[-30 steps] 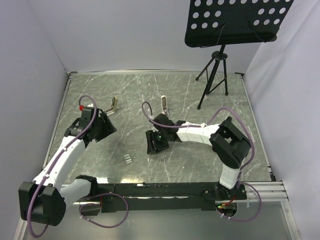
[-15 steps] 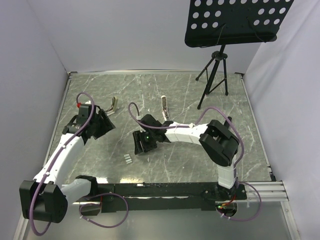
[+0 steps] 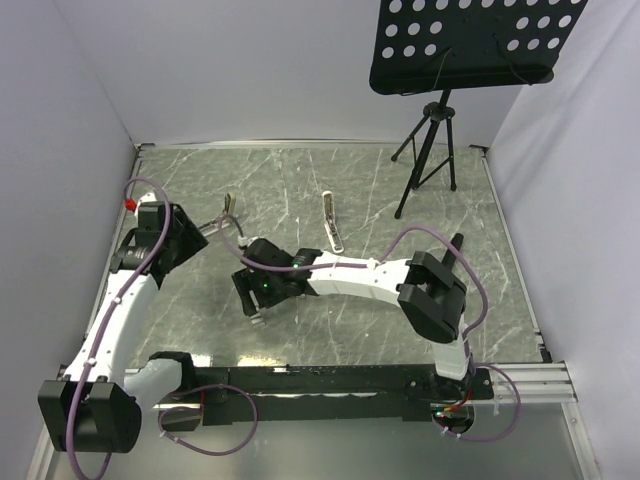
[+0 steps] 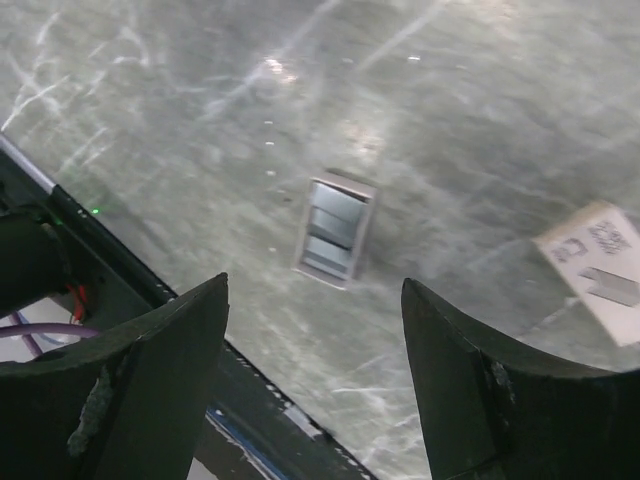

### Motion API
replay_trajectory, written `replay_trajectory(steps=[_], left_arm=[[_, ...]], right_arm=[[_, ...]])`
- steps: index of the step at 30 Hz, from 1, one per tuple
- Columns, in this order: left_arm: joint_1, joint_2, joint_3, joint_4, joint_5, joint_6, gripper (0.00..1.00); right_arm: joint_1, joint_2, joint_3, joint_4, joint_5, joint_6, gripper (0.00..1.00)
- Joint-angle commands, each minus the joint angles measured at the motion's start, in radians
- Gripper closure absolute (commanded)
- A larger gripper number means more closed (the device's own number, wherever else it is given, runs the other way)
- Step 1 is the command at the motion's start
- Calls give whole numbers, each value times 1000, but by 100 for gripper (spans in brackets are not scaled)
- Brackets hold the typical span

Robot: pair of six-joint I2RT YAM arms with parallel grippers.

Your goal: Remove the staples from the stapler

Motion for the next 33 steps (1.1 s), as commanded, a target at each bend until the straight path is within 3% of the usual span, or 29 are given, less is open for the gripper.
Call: replay_trajectory(steps=[1, 7, 10, 18, 23, 33], left_arm=[[40, 2, 5, 29, 38, 16, 34], [227, 17, -46, 65, 230, -18, 35], [270, 28, -61, 76, 298, -26, 35], [298, 48, -92, 92, 359, -15, 37], [299, 31, -109, 102, 373, -10, 37], [299, 19, -120, 107, 379, -6, 37]], right_arm=[[33, 70, 95, -80, 102, 2, 24], [77, 185, 248, -206, 207, 62, 26], [93, 220, 283, -243, 238, 79, 27], [110, 297, 351, -283, 227, 94, 34], [130, 317, 389, -298, 245, 80, 45], [134, 343, 406, -341, 259, 80, 49]])
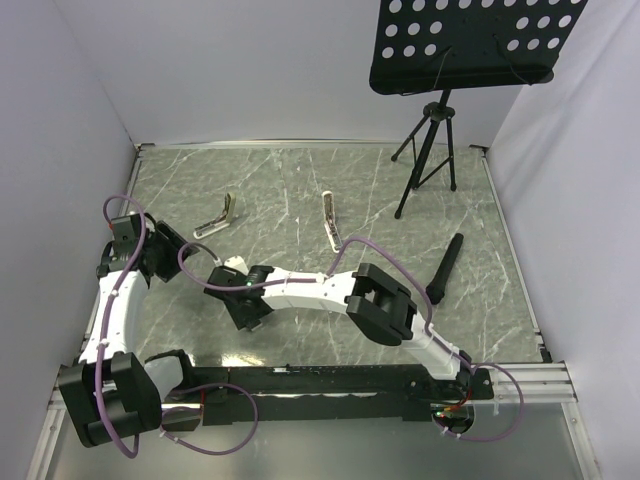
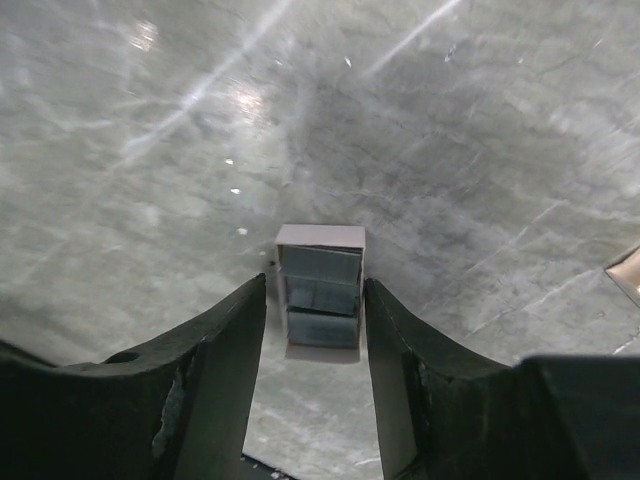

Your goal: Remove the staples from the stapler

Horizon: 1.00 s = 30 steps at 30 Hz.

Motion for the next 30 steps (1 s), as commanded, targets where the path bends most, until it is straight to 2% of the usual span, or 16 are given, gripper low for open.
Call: replay_trajectory(steps=[1, 8, 11, 16, 22, 30], left_arm=[[5, -30, -2, 32, 23, 5, 37], [5, -36, -5, 34, 28, 8, 37], [4, -41, -8, 38, 35, 17, 37], [4, -39, -24, 63, 72, 29, 37], [4, -21, -24, 67, 100, 38, 37], [-11, 27, -59, 127, 232, 57, 36]], right_arm=[[9, 12, 26, -42, 17, 4, 49], [18, 17, 37, -62, 35, -8, 50], [23, 2, 33, -60, 40, -22, 57], [23, -92, -102, 77, -72, -90, 63], [21, -169, -164, 42, -54, -152, 63], [-58, -428, -435, 48, -52, -344, 63]])
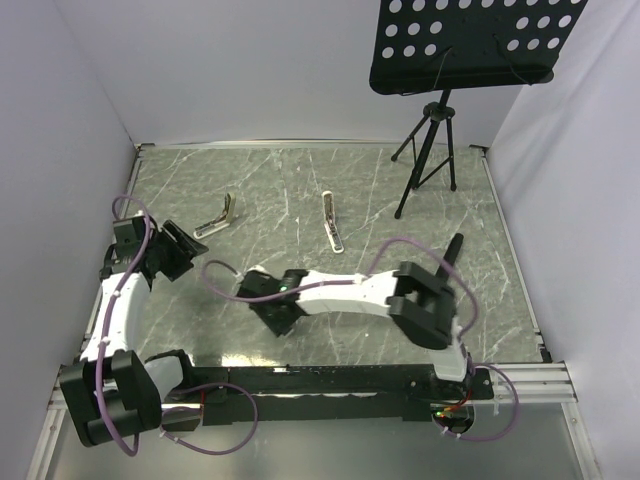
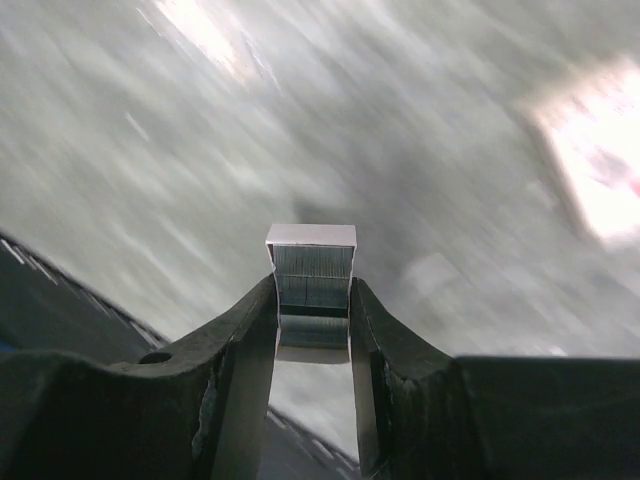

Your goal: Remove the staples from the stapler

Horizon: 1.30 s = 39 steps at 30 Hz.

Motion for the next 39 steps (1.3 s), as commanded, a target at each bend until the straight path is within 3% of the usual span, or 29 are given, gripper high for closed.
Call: replay_trajectory(steps=[1, 7, 17, 21, 27, 39], left_arm=[[-19, 38, -26, 70, 113, 20, 36], [-120, 116, -25, 109, 170, 1, 37], [-318, 178, -80, 216, 157, -91, 38], [-336, 199, -89, 250, 156, -117, 38], [-335, 211, -62, 206, 88, -106, 36], [-329, 256, -55, 202, 97, -120, 37]], right_arm=[[-89, -196, -112, -11, 8, -142, 62], [-225, -326, -229, 2, -21, -277, 60], [-307, -305, -321, 94, -54, -399, 60], [-331, -291, -342, 150, -135, -405, 59], [-333, -239, -344, 189, -121, -439, 59], [-330, -181, -316, 231, -144, -436, 58]])
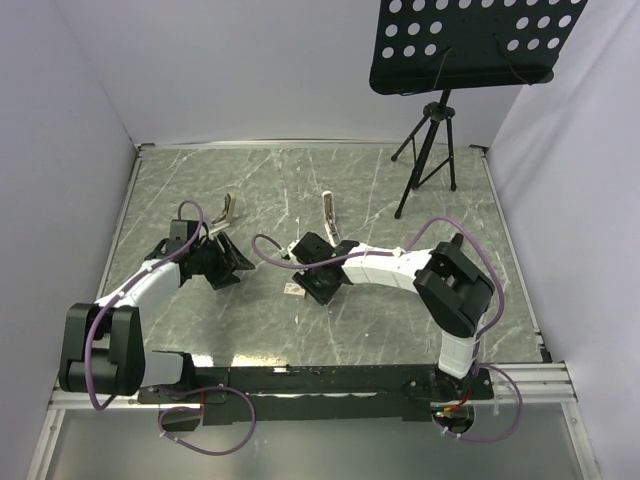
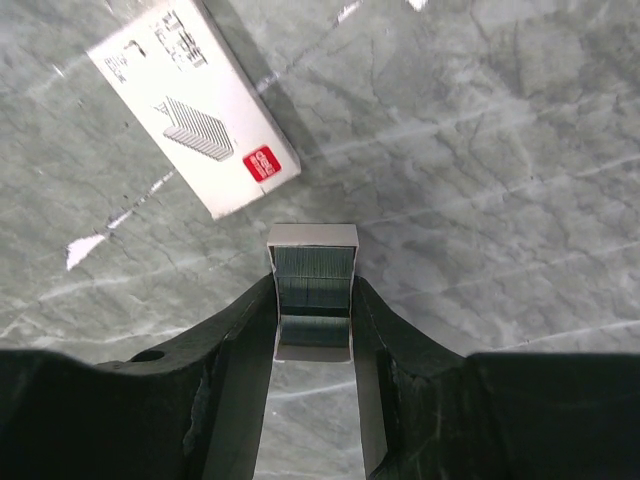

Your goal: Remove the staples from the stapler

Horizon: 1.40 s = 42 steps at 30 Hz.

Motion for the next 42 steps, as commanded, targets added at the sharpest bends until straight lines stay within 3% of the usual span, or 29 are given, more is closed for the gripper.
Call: replay_trajectory(steps=[1, 27, 42], left_arm=[[4, 30, 19, 19, 6, -12, 37], [-6, 62, -33, 127, 73, -55, 43], [-127, 201, 25, 195, 81, -102, 46]], right_arm=[[-2, 4, 19, 57, -20, -8, 58], [33, 49, 63, 115, -61, 12, 59], [51, 72, 108, 110, -69, -9, 59]])
